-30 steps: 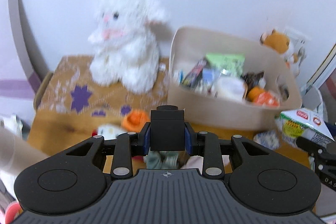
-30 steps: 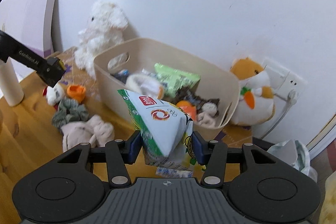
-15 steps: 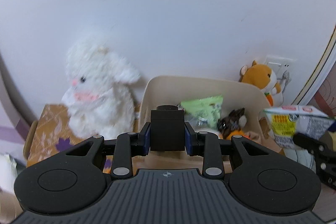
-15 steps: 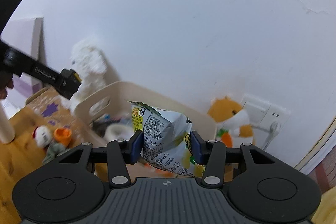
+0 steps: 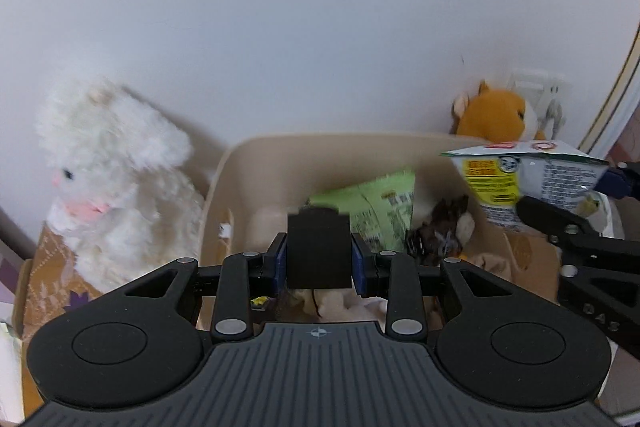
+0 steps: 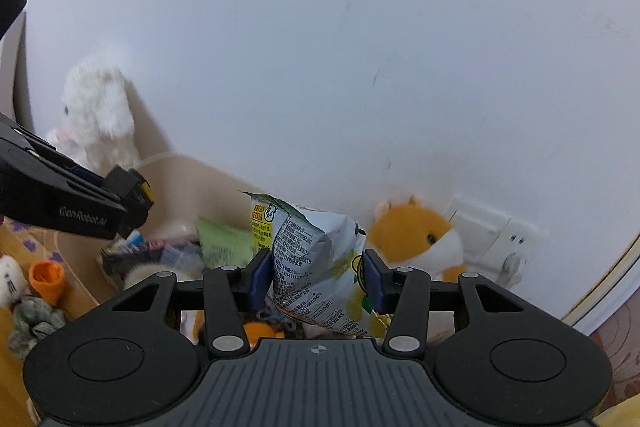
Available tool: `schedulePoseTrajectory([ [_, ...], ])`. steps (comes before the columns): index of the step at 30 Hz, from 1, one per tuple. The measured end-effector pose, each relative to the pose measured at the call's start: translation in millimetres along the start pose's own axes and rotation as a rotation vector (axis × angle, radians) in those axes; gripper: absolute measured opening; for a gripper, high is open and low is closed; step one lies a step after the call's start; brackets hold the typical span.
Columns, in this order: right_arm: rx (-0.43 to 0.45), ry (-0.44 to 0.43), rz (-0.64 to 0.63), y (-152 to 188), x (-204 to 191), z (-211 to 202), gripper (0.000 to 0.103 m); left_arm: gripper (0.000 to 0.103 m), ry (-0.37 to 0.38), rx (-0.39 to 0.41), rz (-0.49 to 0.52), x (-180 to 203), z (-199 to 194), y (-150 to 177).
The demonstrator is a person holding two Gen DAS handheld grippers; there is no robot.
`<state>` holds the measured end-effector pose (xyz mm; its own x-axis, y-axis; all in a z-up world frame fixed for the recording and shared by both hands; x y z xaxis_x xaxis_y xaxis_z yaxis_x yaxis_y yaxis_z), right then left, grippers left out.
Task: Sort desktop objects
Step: 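Carry both items into the beige basket and open both tools, then withdraw both open tools from the basket back over the table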
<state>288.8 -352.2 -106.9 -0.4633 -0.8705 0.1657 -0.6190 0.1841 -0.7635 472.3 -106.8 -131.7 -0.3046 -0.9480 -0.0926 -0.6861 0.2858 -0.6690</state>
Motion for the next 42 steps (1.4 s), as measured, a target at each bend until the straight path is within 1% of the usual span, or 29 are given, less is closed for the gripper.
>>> schedulePoseTrajectory([
  [2,-0.032,0.007,0.027,6.2,-1.3,10.5,0.047,0.033,-0.004,0.005,0.009,2.1,6.2,3.2],
  [3,-0.042,0.002,0.045,9.0,-2.1,14.5,0.048,0.037,0.0,0.006,0.014,3.1,9.0,4.0],
  [4,-0.048,-0.008,0.058,11.3,-3.2,16.7,0.054,0.047,0.008,0.001,0.015,3.7,11.6,4.8],
  [5,-0.058,-0.024,0.069,13.7,-4.8,18.9,0.062,0.052,0.014,-0.004,0.016,3.7,13.3,6.0],
  [6,-0.067,-0.027,0.068,15.6,-6.4,20.7,0.07,0.062,0.019,-0.008,0.016,3.7,14.6,7.1],
  [7,-0.07,-0.022,0.054,17.0,-9.2,20.9,0.076,0.068,0.017,-0.007,0.018,3.2,14.6,9.0],
  [8,-0.069,-0.02,0.038,17.8,-10.4,20.7,0.086,0.069,0.013,-0.004,0.021,2.8,14.7,9.7],
  [9,-0.064,-0.022,0.021,20.9,-14.5,20.0,0.093,0.071,0.008,0.0,0.025,1.9,14.4,10.9],
  [10,-0.056,-0.022,0.007,22.7,-17.0,18.2,0.096,0.071,0.005,0.001,0.031,0.9,14.2,12.1],
  [11,-0.054,-0.022,-0.002,22.5,-16.9,15.1,0.101,0.071,0.002,0.0,0.034,-1.5,12.5,13.4],
  [12,-0.051,-0.022,-0.009,22.0,-17.1,13.0,0.103,0.071,-0.001,-0.002,0.038,-3.3,11.9,14.4],
  [17,-0.042,-0.034,-0.035,23.7,-17.4,2.8,0.103,0.072,0.002,0.01,0.037,-15.2,2.2,15.6],
  [20,-0.036,-0.047,-0.035,29.4,-16.7,-6.3,0.103,0.074,0.008,0.014,0.03,-25.5,-6.4,17.3],
  [24,-0.029,-0.058,-0.011,40.4,-12.6,-17.9,0.103,0.077,0.002,0.027,0.026,-42.4,-19.1,24.2],
  [29,-0.041,-0.057,0.026,59.9,-6.8,-27.8,0.103,0.078,-0.013,0.013,0.028,-68.3,-32.3,39.8],
  [34,-0.083,-0.064,0.054,87.1,-4.4,-27.1,0.103,0.08,-0.043,-0.023,0.016,-99.3,-36.5,62.8],
  [37,-0.11,-0.065,0.062,103.5,-5.3,-23.9,0.103,0.08,-0.065,-0.064,0.012,-116.4,-34.3,83.3],
  [42,-0.169,-0.073,0.078,128.1,-8.7,-13.3,0.103,0.08,-0.059,-0.123,0.009,-133.5,-29.9,114.5],
])
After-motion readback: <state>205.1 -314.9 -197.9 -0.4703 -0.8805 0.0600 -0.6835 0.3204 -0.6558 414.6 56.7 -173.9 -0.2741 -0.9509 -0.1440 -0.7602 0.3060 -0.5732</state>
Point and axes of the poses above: each gripper's, at about its wrist camera, not at the fingertips, and z roughly the way its jaws point, x to its right, y to its underside, the point moved 6 cm from there along z, roughly the way its jaws point, and after that the axes turned 8 degrees about -y, right-handed, at the moved point
